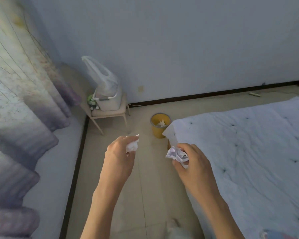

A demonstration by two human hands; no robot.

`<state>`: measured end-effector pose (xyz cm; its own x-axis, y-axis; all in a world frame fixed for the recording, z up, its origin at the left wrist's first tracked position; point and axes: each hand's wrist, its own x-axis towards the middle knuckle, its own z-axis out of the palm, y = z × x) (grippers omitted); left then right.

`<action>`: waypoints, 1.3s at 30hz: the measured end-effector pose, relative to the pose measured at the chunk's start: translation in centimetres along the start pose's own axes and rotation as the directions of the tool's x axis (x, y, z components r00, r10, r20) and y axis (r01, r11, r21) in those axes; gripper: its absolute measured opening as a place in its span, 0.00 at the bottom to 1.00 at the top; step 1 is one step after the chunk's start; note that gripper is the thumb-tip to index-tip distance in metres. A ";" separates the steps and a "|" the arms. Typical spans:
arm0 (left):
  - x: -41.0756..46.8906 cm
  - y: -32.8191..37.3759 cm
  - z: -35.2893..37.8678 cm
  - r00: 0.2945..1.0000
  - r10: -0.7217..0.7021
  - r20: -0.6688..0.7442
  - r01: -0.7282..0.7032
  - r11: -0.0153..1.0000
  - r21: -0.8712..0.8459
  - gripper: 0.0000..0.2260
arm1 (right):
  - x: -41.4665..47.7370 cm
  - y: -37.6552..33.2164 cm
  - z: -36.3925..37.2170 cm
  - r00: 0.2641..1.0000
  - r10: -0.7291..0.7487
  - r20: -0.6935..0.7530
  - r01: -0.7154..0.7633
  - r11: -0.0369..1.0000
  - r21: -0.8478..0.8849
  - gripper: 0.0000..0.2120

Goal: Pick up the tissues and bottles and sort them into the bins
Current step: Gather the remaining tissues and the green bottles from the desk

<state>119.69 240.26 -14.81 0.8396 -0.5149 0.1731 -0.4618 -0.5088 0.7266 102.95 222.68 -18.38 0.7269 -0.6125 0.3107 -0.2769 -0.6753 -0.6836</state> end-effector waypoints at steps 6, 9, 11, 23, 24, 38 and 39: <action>14.0 -2.5 3.6 0.988 0.118 0.104 -0.129 0.987 0.100 0.26 | 10.7 4.0 5.5 0.994 0.107 -0.012 -0.107 0.992 -0.068 0.11; 23.2 -3.3 5.4 0.977 0.168 0.132 -0.185 0.974 0.134 0.27 | 18.0 6.5 8.4 0.992 0.113 -0.059 -0.116 0.992 -0.053 0.07; 29.0 -3.5 6.7 0.974 0.173 0.147 -0.194 0.970 0.145 0.27 | 23.3 7.6 10.2 0.987 0.130 -0.093 -0.133 0.991 -0.027 0.08; 55.7 -6.4 15.0 0.911 0.323 0.255 -0.354 0.931 0.088 0.25 | 49.2 13.6 16.7 0.987 0.160 -0.001 -0.158 0.973 -0.167 0.09; 57.5 -7.0 15.9 0.912 0.319 0.258 -0.352 0.931 0.095 0.26 | 50.7 14.5 17.6 0.985 0.168 -0.023 -0.170 0.971 -0.166 0.10; 79.4 -26.5 45.6 0.793 0.436 0.426 -0.500 0.865 0.046 0.35 | 67.0 40.7 42.3 0.893 0.349 -0.285 -0.396 0.909 -0.129 0.15; 80.1 -28.6 48.5 0.794 0.421 0.440 -0.493 0.868 0.059 0.35 | 67.4 43.3 44.7 0.886 0.365 -0.286 -0.415 0.899 -0.141 0.14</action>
<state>186.26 180.06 -53.97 0.3464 -0.9259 0.1507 -0.8314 -0.2286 0.5064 168.05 170.54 -56.54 0.3631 -0.9066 0.2151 -0.6391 -0.4103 -0.6505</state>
